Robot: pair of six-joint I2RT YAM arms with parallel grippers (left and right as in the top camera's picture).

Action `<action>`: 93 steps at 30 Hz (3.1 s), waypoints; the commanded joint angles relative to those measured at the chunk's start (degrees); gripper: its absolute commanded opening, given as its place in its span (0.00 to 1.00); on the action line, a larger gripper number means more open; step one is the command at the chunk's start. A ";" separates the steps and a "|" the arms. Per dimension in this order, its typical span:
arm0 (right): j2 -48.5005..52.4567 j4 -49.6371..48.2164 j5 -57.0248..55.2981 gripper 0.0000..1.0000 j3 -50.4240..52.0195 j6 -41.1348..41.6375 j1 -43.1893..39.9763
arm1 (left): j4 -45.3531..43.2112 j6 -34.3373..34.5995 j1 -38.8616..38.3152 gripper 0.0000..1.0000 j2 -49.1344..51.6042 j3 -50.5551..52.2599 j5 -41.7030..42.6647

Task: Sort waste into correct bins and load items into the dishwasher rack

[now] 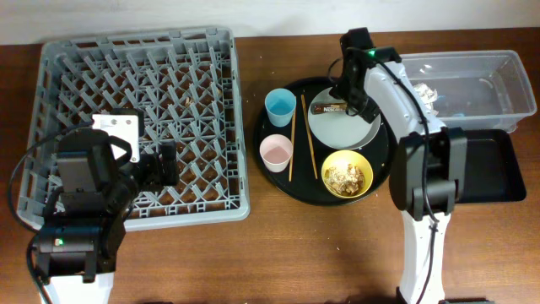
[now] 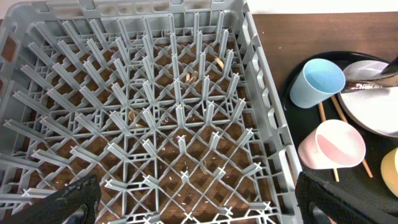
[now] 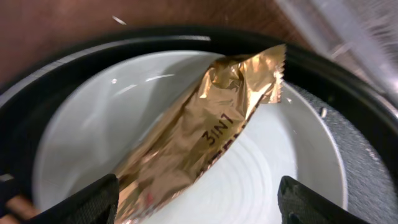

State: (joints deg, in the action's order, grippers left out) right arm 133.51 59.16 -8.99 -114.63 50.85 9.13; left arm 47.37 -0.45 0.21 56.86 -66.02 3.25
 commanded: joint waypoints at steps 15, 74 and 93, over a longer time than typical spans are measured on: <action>-1.53 2.47 8.50 0.04 -7.76 -25.62 -0.55 | -0.09 -0.90 0.35 1.00 -0.07 -0.79 0.42; -17.81 28.22 21.84 0.64 -16.92 -36.87 2.86 | -0.09 -0.90 0.35 1.00 -0.07 -0.79 0.42; -10.36 14.49 18.86 0.56 2.89 -29.11 18.05 | -0.09 -0.90 0.35 1.00 -0.07 -0.79 0.42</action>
State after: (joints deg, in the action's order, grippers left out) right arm 123.17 74.70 9.56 -112.84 21.06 25.93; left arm 47.37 -0.45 0.32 56.90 -66.02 3.25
